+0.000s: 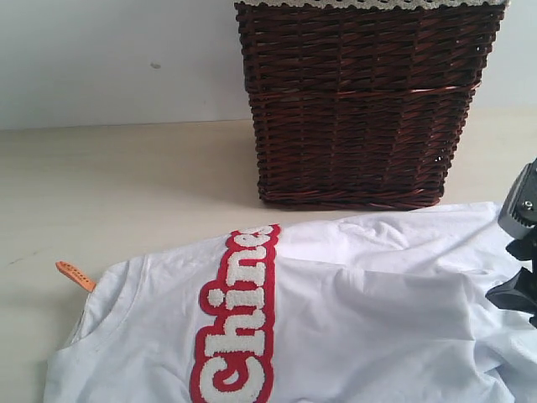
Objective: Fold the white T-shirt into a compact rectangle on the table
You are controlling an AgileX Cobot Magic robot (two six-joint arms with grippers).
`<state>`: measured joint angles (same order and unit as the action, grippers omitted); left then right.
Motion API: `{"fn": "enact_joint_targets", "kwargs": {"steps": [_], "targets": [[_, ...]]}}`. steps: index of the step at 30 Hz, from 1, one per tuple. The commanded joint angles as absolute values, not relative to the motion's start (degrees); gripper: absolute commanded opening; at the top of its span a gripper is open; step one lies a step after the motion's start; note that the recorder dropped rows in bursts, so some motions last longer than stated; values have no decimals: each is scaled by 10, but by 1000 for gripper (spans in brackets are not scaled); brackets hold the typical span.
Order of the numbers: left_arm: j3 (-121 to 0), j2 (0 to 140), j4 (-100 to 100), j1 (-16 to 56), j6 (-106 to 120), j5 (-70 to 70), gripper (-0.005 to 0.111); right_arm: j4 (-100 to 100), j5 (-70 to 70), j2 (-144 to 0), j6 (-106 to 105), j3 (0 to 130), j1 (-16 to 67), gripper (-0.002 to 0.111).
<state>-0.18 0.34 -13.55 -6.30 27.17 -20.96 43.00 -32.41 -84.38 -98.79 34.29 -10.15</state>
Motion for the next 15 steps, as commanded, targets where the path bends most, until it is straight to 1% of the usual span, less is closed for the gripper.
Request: {"fn": "enact_joint_targets", "kwargs": {"steps": [1, 4, 6, 8, 13, 15], "targets": [[0, 0, -137, -60, 270, -209, 0, 394, -475, -823, -993, 341, -103, 67], [0, 0, -137, -60, 270, -209, 0, 337, -588, -826, -993, 341, -103, 67], [0, 0, -137, -60, 270, -209, 0, 312, -621, -826, -993, 332, -103, 67], [0, 0, -137, -60, 270, -209, 0, 292, -609, -828, -993, 314, -103, 67], [0, 0, -137, -60, 270, -209, 0, 259, -502, -839, -1004, 266, -103, 67], [0, 0, -137, -60, 270, -209, 0, 245, -483, -839, -1004, 256, -103, 67]]}}
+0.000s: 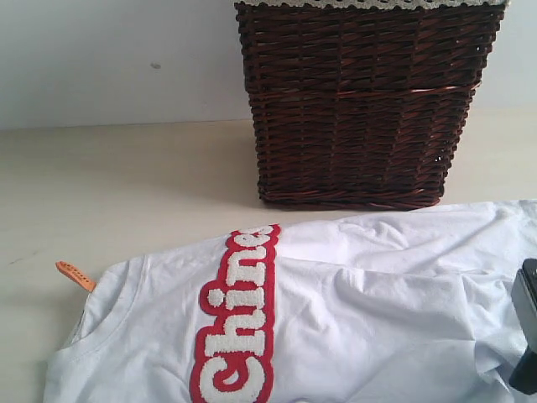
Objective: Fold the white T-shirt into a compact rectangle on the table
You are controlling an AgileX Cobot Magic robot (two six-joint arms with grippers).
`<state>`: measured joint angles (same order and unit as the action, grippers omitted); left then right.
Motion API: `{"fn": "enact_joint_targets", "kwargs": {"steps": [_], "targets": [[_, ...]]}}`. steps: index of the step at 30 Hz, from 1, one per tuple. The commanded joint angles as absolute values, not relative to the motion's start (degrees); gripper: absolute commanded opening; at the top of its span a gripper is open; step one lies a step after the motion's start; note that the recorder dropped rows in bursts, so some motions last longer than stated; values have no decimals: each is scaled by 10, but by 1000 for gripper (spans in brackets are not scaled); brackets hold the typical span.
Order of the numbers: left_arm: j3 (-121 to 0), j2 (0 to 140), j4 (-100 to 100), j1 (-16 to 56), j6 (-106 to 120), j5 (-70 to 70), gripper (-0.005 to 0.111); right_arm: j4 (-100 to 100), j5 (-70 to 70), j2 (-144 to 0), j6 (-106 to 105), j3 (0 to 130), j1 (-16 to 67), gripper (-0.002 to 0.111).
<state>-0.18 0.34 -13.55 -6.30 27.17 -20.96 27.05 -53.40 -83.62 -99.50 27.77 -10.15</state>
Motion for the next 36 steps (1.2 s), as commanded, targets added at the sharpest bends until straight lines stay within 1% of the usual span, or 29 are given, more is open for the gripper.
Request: {"fn": "enact_joint_targets", "kwargs": {"steps": [1, 5, 8, 11, 12, 14, 15, 16, 17, 18, 23, 31, 36], "targets": [[0, 0, -137, -60, 270, -209, 0, 239, -480, -839, -1004, 253, -103, 67], [0, 0, -137, -60, 270, -209, 0, 219, -484, -838, -983, 250, -103, 67], [0, 0, -137, -60, 270, -209, 0, 220, -455, -842, -986, 250, -103, 64], [0, 0, -137, -60, 270, -209, 0, 224, -378, -864, -1012, 250, -103, 60], [0, 0, -137, -60, 270, -209, 0, 224, -375, -870, -1017, 250, -103, 59], [0, 0, -137, -60, 270, -209, 0, 224, -379, -889, -1025, 250, -103, 51], [0, 0, -137, -60, 270, -209, 0, 224, -379, -895, -1025, 250, -103, 39], [0, 0, -137, -60, 270, -209, 0, 224, -379, -896, -1025, 250, -103, 23], [0, 0, -137, -60, 270, -209, 0, 224, -379, -894, -1024, 250, -103, 14], [0, 0, -137, -60, 270, -209, 0, 224, -379, -893, -1024, 250, -103, 0], [0, 0, -137, -60, 270, -209, 0, 224, -395, -893, -1022, 250, -103, 0], [0, 0, -137, -60, 270, -209, 0, 205, -549, -869, -1034, 250, -103, 0], [0, 0, -137, -60, 270, -209, 0, 155, -538, -856, -1021, 250, -105, 0]]}}
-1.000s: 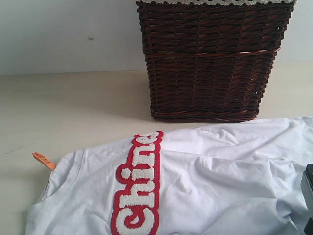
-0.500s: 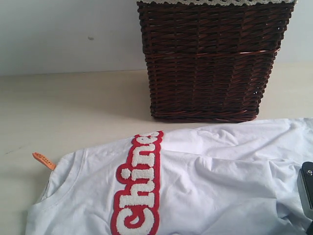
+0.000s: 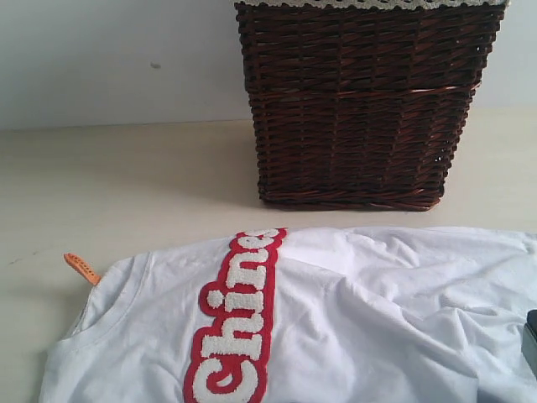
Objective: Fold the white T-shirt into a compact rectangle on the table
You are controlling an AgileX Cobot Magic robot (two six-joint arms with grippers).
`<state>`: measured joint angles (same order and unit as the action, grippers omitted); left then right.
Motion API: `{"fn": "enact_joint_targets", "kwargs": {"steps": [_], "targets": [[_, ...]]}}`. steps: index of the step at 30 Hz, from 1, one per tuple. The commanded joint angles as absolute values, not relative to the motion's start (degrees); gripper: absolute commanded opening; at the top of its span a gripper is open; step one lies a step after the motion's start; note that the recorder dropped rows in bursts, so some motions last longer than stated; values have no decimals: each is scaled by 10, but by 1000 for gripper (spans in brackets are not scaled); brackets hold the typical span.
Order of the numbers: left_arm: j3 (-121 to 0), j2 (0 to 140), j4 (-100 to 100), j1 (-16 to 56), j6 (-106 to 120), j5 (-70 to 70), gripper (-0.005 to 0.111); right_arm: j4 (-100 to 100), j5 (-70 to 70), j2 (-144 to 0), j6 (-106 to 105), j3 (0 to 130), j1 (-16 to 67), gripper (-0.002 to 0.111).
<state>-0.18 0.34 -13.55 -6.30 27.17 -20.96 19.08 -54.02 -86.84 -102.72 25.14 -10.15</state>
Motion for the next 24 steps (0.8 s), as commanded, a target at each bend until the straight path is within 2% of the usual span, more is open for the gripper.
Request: {"fn": "enact_joint_targets", "kwargs": {"steps": [1, 6, 15, 22, 24], "targets": [[0, 0, -137, -60, 270, -209, 0, 146, -530, -854, -1014, 250, -105, 0], [0, 0, -137, -60, 270, -209, 0, 89, -516, -839, -997, 250, -105, 0], [0, 0, -137, -60, 270, -209, 0, -65, -583, -805, -987, 250, -105, 0], [0, 0, -137, -60, 270, -209, 0, -77, -417, -805, -853, 250, -105, 0], [0, 0, -137, -60, 270, -209, 0, -87, -401, -805, -836, 250, -105, 4]]}}
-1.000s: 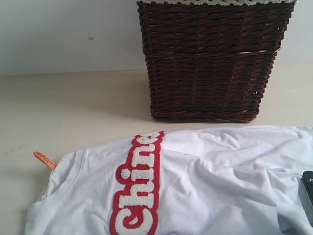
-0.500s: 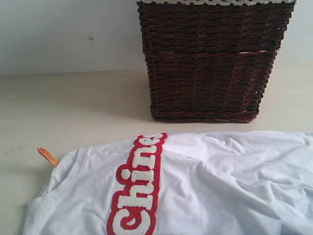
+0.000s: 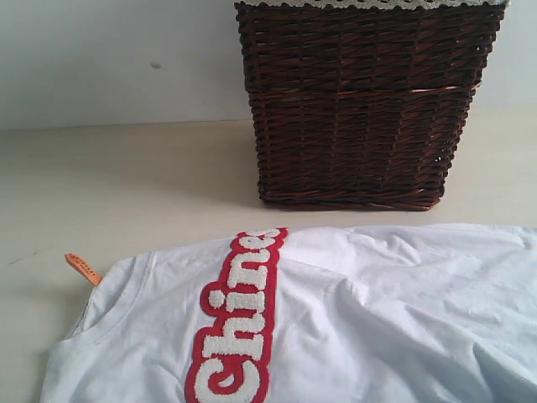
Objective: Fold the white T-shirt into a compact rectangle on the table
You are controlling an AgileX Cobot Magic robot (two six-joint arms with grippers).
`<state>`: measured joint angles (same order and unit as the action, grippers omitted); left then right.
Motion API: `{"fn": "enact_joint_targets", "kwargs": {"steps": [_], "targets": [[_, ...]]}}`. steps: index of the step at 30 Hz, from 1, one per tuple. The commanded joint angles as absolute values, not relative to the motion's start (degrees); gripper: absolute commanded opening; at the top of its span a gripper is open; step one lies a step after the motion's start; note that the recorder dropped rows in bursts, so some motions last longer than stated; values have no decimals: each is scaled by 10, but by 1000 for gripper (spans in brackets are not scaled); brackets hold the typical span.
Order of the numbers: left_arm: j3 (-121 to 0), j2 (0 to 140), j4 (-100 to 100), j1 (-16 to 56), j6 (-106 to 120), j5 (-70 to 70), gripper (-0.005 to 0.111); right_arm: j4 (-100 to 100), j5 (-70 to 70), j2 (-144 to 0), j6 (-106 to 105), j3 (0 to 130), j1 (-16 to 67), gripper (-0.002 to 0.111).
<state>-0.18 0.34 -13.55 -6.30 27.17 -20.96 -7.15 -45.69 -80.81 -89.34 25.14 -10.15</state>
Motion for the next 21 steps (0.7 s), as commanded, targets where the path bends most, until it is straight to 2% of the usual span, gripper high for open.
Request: {"fn": "enact_joint_targets", "kwargs": {"steps": [1, 4, 6, 10, 13, 16, 19, 21], "targets": [[0, 0, -137, -60, 270, -209, 0, -93, -402, -805, -836, 250, -105, 7], [0, 0, -137, -60, 270, -209, 0, -94, -430, -795, -840, 250, -105, 23], [0, 0, -137, -60, 270, -209, 0, -93, -457, -779, -862, 250, -105, 38], [0, 0, -137, -60, 270, -209, 0, -93, -469, -720, -873, 250, -105, 54], [0, 0, -137, -60, 270, -209, 0, -92, -450, -654, -873, 250, -105, 57], [0, 0, -137, -60, 270, -209, 0, -49, -364, -615, -873, 250, -105, 57], [0, 0, -137, -60, 270, -209, 0, 142, -224, -637, -873, 250, -105, 56], [0, 0, -137, -60, 270, -209, 0, 317, -157, -685, -877, 250, -105, 50]]}}
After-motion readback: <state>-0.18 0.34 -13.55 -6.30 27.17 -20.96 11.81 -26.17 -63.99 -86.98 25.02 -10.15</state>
